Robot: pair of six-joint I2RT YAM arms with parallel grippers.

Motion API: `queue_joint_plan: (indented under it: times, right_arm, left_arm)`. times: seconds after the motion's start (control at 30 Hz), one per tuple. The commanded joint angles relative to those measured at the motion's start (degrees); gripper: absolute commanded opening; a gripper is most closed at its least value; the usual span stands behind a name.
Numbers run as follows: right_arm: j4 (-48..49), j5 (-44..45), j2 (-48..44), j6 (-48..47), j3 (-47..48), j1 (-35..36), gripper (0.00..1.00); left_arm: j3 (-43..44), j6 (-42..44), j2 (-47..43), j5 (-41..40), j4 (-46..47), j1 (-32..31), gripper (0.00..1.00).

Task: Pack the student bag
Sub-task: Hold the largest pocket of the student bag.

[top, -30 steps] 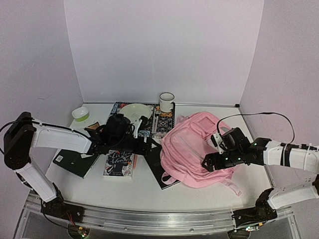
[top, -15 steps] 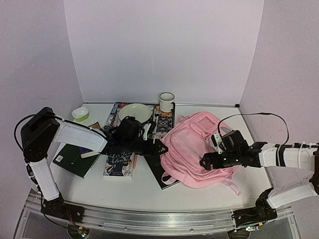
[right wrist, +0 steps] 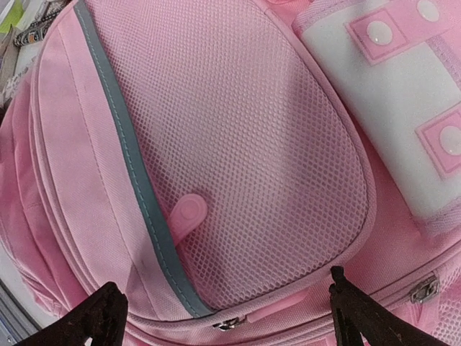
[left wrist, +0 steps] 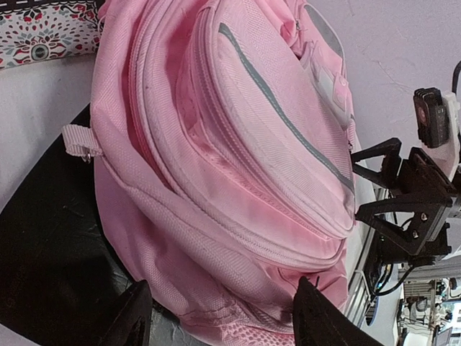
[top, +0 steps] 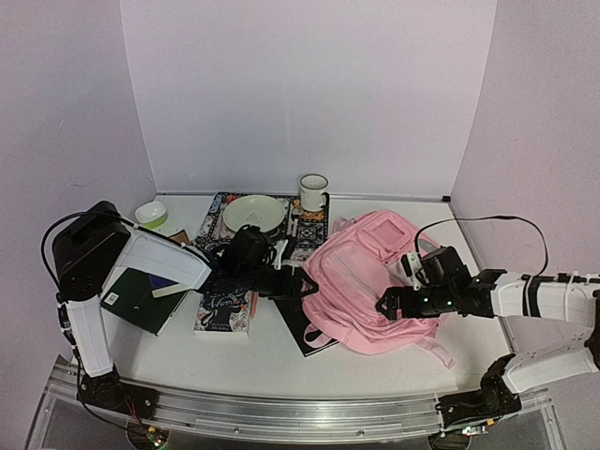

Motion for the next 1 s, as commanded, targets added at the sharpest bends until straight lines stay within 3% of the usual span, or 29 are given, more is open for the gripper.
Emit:
queue_joint_plan:
  times: [0.0,0.57,0.97]
  right_arm:
    - [-6.9,-0.2,0.3,0.0,1.7,0.0,0.98]
    - [5.5,-12.2,5.4,-2.0,-2.4,0.0,0.91]
    - [5.6,-26.1,-3.1,-3.9,-4.7,0.1,0.78]
  left_arm:
    - [2.7,-0.6,0.4,1.4,3.0,0.0,0.64]
    - [3.0,-4.9,3.3,6.0,7.5,-0.1,0.36]
    - [2.2,-4.8,2.0,3.8,8.4,0.0,0.07]
